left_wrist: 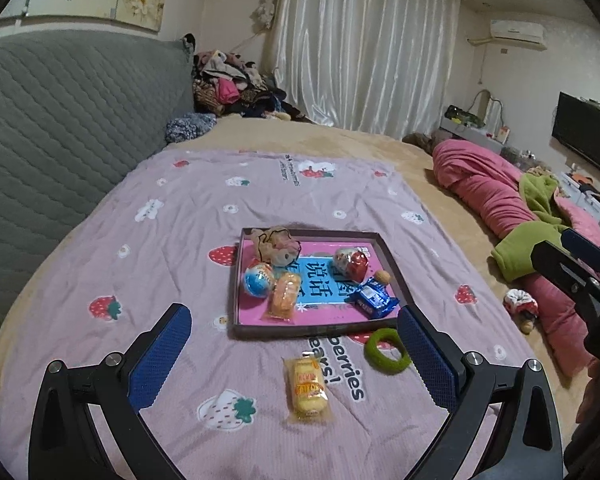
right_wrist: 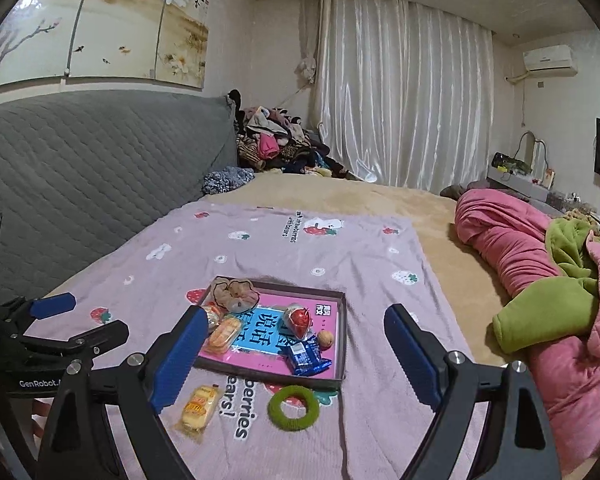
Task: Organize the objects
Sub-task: 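Withdraw both open grippers up and back from the pink box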
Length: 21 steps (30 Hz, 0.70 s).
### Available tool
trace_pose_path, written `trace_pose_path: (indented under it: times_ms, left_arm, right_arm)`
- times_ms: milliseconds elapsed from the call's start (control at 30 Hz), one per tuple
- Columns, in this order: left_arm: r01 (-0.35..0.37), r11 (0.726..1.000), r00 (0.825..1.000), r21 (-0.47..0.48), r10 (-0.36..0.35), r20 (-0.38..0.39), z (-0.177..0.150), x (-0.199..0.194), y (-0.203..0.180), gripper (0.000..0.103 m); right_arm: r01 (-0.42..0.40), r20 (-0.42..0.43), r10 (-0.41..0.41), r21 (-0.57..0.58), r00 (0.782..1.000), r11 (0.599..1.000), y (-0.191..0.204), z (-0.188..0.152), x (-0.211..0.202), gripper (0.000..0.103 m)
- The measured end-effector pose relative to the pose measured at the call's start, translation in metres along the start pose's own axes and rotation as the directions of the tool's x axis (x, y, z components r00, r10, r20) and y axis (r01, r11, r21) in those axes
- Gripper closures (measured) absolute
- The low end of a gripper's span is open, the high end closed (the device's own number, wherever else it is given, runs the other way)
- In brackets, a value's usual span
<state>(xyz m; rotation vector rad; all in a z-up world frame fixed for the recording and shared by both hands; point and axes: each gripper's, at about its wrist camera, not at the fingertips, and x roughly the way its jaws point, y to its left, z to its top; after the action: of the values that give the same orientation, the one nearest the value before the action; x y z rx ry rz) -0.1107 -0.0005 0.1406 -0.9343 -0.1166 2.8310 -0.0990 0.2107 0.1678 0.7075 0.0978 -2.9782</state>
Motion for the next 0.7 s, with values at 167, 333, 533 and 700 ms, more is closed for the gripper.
trace_pose_path:
  times_ms: [167, 333, 533, 700]
  left_arm:
    - [-0.011, 1.000, 1.000, 0.012, 0.011, 0.007, -0.003, -0.022, -0.004, 0.000]
    - [-0.033, 0.999, 0.999, 0.036, 0.033, 0.005, -0.006, -0.039, -0.011, 0.000]
    - [-0.032, 0.999, 0.999, 0.043, 0.032, 0.001, -0.011, -0.051, -0.018, 0.000]
    - [-0.037, 0.998, 0.999, 0.056, 0.038, -0.007, -0.018, -0.053, -0.024, 0.000]
  right_arm:
    - [0.004, 0.015, -0.004, 0.004, 1.000, 1.000, 0.000, 0.001, -0.018, 0.013]
    - [-0.013, 0.024, 0.013, 0.009, 1.000, 1.000, -0.001, 0.001, -0.033, 0.013]
    - [-0.012, 0.030, 0.012, 0.000, 0.999, 1.000, 0.000, -0.003, -0.046, 0.013]
    - [-0.008, 0.028, 0.008, -0.010, 1.000, 1.000, 0.000, -0.006, -0.054, 0.013]
